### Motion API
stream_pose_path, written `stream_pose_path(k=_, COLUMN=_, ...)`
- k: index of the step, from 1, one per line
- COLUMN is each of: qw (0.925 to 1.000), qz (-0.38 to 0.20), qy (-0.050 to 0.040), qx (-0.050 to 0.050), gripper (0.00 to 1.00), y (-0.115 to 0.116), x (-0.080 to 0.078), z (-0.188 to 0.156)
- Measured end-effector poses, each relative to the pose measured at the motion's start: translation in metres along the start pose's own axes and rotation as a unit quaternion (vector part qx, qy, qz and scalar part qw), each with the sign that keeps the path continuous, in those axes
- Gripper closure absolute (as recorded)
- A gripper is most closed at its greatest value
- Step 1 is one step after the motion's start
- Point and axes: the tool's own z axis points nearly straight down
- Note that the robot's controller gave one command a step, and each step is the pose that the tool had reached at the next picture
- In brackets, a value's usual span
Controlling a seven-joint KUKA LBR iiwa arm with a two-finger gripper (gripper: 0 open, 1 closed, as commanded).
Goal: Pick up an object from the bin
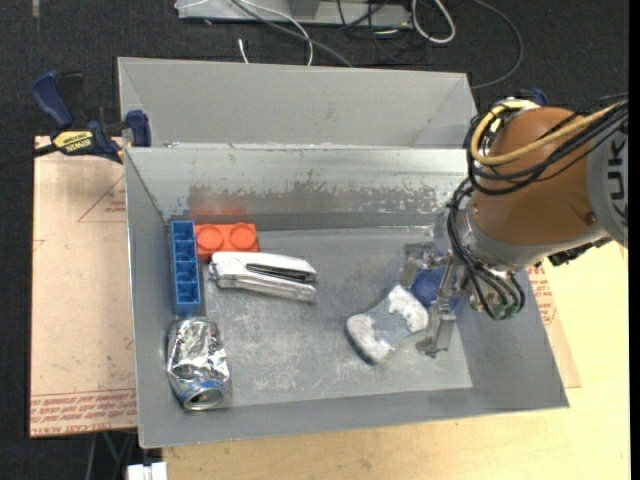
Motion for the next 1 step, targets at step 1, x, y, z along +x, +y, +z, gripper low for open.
stream_pose_path(k=1, qw=1.0, qz=0.0, qy=0.0, qx=0.0, gripper=1.0, y=0.0, x=0.0, z=0.0)
